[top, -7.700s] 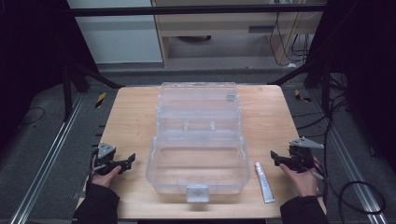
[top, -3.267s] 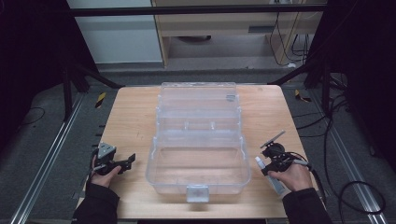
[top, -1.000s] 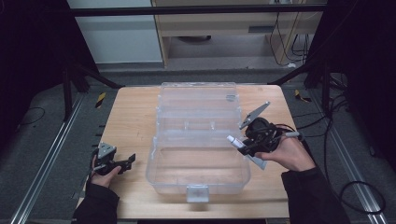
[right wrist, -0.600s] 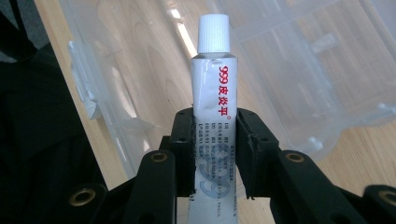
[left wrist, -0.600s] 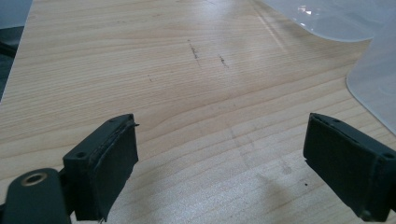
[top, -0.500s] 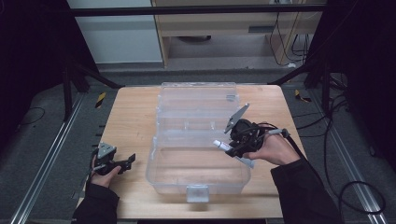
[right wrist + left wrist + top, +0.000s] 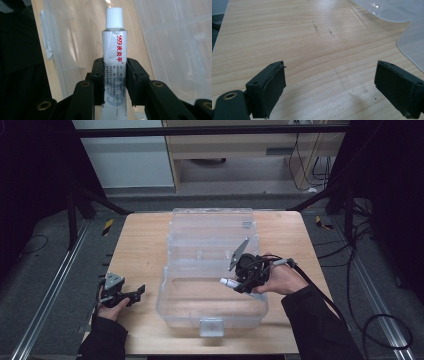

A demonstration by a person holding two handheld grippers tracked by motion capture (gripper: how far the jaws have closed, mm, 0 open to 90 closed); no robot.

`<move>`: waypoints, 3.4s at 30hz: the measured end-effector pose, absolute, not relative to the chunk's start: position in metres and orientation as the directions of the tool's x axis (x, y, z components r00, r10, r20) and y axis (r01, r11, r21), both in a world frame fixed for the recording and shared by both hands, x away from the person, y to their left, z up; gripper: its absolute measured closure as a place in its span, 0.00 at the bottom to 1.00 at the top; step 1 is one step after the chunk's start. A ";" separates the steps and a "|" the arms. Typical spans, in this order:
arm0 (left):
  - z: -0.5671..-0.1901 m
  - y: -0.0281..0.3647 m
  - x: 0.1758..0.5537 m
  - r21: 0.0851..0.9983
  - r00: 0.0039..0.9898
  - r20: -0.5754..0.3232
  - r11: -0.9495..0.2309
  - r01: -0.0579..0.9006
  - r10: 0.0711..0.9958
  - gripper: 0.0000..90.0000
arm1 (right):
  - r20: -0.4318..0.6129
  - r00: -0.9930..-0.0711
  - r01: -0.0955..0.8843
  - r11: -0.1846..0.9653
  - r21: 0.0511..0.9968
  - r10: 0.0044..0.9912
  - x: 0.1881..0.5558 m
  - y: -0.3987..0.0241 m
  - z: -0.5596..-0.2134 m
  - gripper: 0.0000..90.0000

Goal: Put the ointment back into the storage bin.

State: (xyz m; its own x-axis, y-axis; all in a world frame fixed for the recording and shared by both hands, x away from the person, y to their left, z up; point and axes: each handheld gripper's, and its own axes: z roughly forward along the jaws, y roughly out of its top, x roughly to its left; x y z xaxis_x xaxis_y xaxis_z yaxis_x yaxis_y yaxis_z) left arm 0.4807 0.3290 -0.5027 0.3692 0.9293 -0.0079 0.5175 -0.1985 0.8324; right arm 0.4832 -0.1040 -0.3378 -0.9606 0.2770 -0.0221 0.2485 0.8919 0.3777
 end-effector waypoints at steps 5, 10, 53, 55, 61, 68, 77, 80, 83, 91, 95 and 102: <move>-0.503 0.329 0.481 0.832 0.370 -0.008 -0.199 0.518 0.929 0.10 | -0.039 -0.971 0.206 0.913 0.352 0.234 0.484 -0.098 -0.348 0.77; -0.503 0.329 0.481 0.832 0.370 -0.009 -0.198 0.518 0.929 0.10 | -0.039 -0.980 0.172 0.930 0.326 0.195 0.483 -0.092 -0.358 0.77; -0.503 0.329 0.481 0.832 0.374 -0.008 -0.202 0.517 0.928 0.10 | 0.007 -0.998 0.069 0.976 0.209 0.069 0.486 -0.081 -0.434 0.77; -0.503 0.329 0.481 0.832 0.374 -0.006 -0.203 0.517 0.927 0.10 | 0.005 -0.997 0.070 0.976 0.207 0.071 0.486 -0.080 -0.436 0.77; -0.503 0.329 0.481 0.832 0.374 -0.006 -0.203 0.516 0.927 0.10 | 0.006 -0.998 0.066 0.978 0.197 0.066 0.486 -0.079 -0.442 0.77; -0.503 0.329 0.481 0.832 0.375 -0.005 -0.204 0.516 0.927 0.10 | 0.014 -0.997 0.079 0.981 0.176 0.078 0.485 -0.077 -0.445 0.77; -0.503 0.329 0.481 0.832 0.375 -0.004 -0.205 0.516 0.927 0.10 | 0.023 -0.997 0.075 0.986 0.148 0.072 0.485 -0.075 -0.449 0.76; -0.503 0.329 0.481 0.831 0.375 -0.004 -0.206 0.516 0.927 0.10 | 0.025 -0.997 0.077 0.986 0.147 0.074 0.484 -0.075 -0.449 0.76; -0.503 0.329 0.481 0.831 0.375 -0.004 -0.206 0.516 0.927 0.10 | 0.019 -0.997 0.082 0.982 0.169 0.080 0.484 -0.077 -0.445 0.75; -0.503 0.329 0.481 0.831 0.375 -0.004 -0.205 0.517 0.927 0.10 | -0.007 -0.992 0.118 0.960 0.253 0.124 0.484 -0.088 -0.422 0.70; -0.503 0.329 0.481 0.831 0.376 -0.005 -0.205 0.517 0.927 0.10 | -0.022 -0.982 0.173 0.933 0.314 0.190 0.483 -0.095 -0.410 0.69; -0.503 0.329 0.481 0.831 0.375 -0.005 -0.204 0.517 0.927 0.10 | -0.029 -0.967 0.214 0.874 0.436 0.251 0.481 -0.108 -0.392 0.61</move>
State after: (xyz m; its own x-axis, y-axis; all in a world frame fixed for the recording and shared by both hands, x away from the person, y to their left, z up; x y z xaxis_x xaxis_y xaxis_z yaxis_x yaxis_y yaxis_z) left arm 0.4807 0.3288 -0.5027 0.3749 0.9271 -0.0052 0.5171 -0.2045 0.8312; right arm 0.4808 -0.1084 -0.3921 -0.9674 0.2514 -0.0292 0.2139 0.8740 0.4363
